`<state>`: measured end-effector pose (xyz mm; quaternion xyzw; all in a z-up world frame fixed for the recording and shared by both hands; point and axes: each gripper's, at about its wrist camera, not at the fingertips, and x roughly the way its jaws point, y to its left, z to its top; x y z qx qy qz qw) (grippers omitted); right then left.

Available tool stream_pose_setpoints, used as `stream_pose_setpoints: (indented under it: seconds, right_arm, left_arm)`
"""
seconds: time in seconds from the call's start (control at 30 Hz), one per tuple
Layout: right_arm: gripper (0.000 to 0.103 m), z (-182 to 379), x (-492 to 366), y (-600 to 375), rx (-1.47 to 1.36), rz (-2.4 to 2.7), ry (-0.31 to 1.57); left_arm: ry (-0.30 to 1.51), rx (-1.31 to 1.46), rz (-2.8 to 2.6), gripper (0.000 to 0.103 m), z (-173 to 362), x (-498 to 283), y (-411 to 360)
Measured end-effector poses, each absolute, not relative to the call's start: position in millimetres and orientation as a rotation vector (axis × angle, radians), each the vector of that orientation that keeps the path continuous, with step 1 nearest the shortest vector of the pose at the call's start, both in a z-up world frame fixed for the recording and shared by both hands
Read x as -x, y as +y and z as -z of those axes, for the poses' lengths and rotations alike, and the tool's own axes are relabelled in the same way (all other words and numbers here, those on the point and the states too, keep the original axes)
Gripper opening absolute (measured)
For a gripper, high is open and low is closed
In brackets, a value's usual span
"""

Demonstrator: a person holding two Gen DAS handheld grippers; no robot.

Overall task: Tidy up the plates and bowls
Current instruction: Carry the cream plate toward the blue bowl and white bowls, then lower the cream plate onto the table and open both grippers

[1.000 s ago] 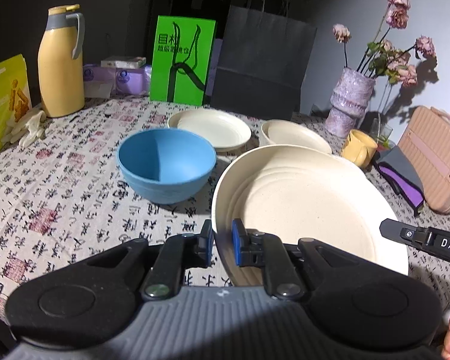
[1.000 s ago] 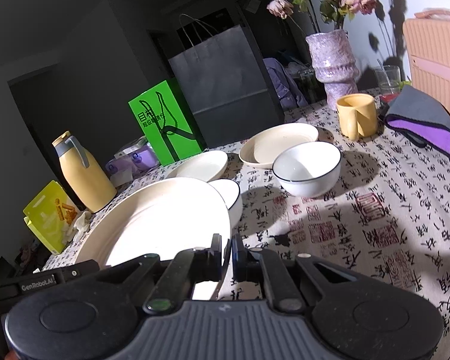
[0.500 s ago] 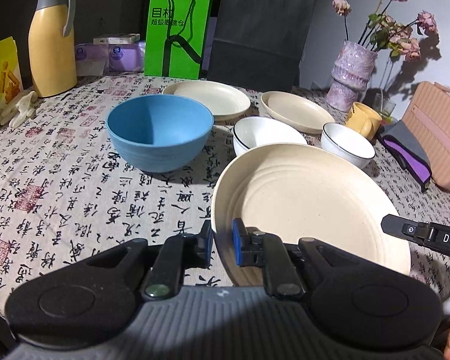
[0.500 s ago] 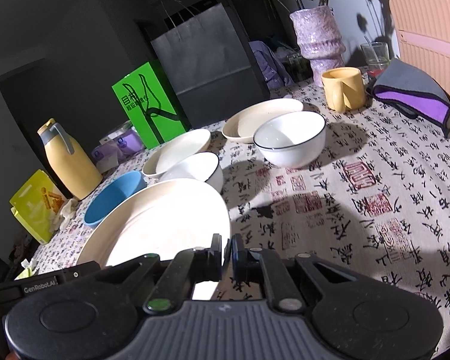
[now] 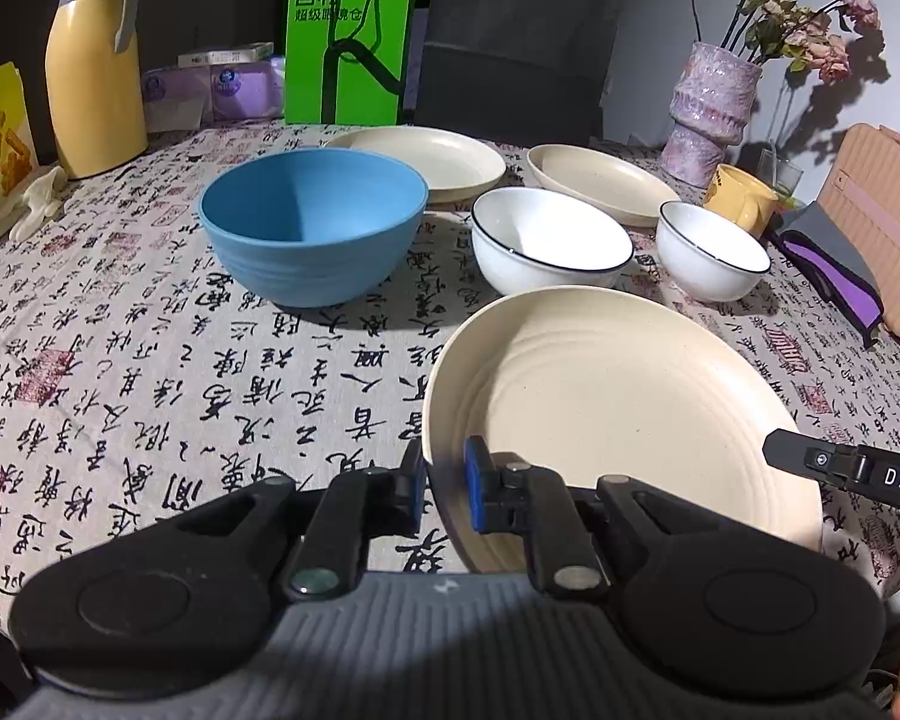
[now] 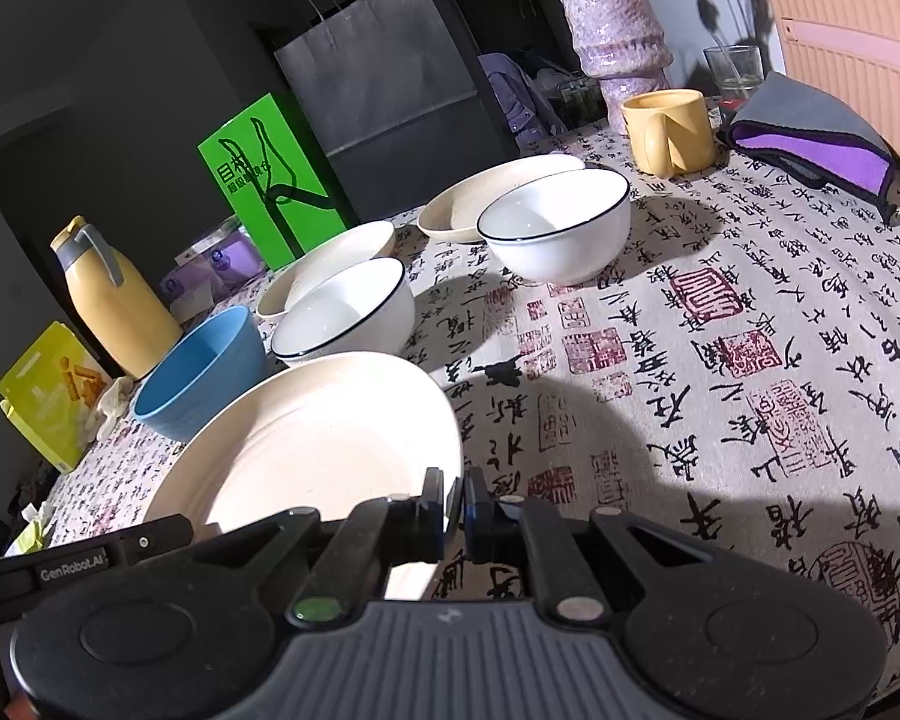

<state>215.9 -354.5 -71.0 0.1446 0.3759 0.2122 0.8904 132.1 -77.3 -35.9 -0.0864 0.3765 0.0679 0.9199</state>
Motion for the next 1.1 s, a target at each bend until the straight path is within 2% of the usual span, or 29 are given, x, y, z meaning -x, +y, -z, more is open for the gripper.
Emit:
stream_pose_setpoints:
  seconds: [1.1]
  right_arm:
    - [0.006,92,-226,-350,-0.269,-0.417,0.816]
  left_arm:
    - [0.817,0.165,-0.146,0.015,63,-140,-78]
